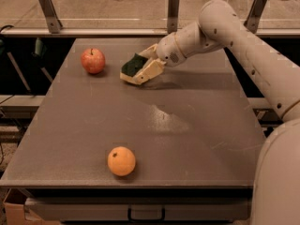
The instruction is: Move sponge near orange
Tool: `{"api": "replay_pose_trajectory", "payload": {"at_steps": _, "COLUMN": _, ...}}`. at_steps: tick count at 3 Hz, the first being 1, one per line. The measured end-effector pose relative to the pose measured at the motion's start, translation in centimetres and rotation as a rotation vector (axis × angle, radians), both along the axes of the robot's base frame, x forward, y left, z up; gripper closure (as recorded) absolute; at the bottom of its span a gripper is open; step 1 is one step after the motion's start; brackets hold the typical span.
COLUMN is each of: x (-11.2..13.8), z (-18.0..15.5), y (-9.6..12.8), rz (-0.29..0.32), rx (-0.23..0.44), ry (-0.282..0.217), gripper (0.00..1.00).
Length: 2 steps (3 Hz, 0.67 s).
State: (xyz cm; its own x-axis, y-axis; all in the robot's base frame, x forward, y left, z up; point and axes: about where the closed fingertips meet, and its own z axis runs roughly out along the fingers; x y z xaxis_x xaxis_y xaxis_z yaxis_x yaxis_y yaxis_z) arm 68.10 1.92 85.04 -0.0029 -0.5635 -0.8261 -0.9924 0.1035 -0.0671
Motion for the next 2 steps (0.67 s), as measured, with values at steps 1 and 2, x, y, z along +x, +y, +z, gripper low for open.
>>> {"api": "replay_pose_trajectory", "payload": {"at_steps": 1, "x": 0.3, "z": -0.4, "y": 2.3, "rz": 0.017, "rx": -0.001, "ry": -0.019, "gripper": 1.00}}
{"api": "replay_pose_trajectory", "payload": {"at_steps": 2, "x": 0.4, "z": -0.8, "y": 4.6, "rz": 0.027, "rx": 0.000, "ry": -0.024, "gripper": 0.76}}
